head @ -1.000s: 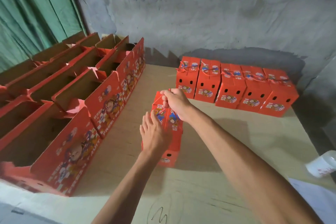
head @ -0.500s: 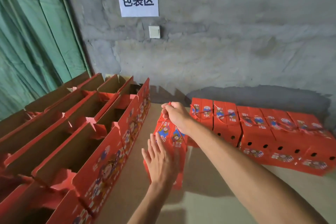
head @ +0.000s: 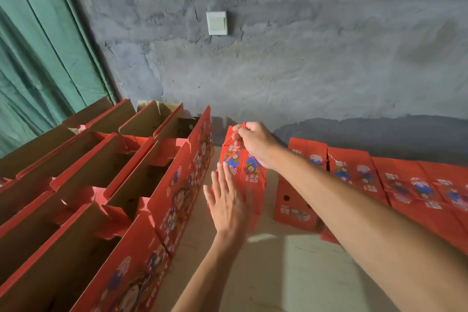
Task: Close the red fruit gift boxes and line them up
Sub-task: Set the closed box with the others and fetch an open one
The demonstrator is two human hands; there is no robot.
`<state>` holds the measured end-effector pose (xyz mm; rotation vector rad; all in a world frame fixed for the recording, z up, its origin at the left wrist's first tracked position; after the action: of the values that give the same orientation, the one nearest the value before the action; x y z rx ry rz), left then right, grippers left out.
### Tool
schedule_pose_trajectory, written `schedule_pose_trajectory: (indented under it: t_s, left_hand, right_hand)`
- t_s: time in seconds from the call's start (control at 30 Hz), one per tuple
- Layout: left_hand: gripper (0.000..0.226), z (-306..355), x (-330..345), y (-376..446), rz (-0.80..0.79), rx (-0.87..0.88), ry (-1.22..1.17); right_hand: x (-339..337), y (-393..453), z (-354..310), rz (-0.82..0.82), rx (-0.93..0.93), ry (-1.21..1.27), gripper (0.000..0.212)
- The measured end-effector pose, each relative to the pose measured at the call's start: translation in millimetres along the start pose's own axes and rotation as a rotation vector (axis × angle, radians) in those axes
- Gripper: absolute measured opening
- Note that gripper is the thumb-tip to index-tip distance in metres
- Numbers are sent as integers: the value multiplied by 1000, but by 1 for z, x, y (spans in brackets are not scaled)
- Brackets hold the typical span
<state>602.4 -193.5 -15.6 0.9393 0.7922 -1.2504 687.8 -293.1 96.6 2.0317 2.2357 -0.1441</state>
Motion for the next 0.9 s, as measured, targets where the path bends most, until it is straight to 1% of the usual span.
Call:
schedule_pose_trajectory:
  t_s: [0.07,0.17,0.2,0.3,0.37,0.43,0.53,0.63,0.73,0.83,0.9]
  left_hand:
    - [91,7,9,22,8,44,8]
    - [101,20,27,53,-18,93,-11]
    - [100,25,35,63,-38,106,-15]
    - [85,40,64,87,-105,155,-35]
    - [78,46,78,97,-128,174,-85]
    - [75,48,87,106,-121,200,-75]
    - [75,49,105,118,-146,227,-30]
    - [74,49,124,125,-180,203,2]
    - [72,52,133,125,-140,145,60]
    - [71,56,140,125,-160,78,99]
    - [70,56,143,124,-175,63,116]
  right_hand:
    - [-17,16,7,29,16,1,26]
    - [-40,34,15,48,40,10,23]
    - [-47,40,17,45,47,10,21]
    - [-67,55,27,37,67,-11,17]
    - [-76,64,36,22,76,-45,16]
    - [-85,73,47,25,86,-69,16]
    - [-100,83,67,62,110,-67,23]
    - [-111,85,92,92,158,-18,15]
    - [-113,88,99,106,130,-2,25]
    - [-105,91,99,135,105,3,29]
    - [-97,88,107,172,142,30,30]
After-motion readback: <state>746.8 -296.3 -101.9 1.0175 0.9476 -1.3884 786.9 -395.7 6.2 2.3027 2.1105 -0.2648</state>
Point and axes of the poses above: each hand's wrist, its own y-axis towards the middle knuckle, its own x-axis out of the palm, z = x × y, the point moved 10 cm from there along y, towards the middle knuckle, and after that the axes turned 7 degrees about -z, right-handed, at the moved point
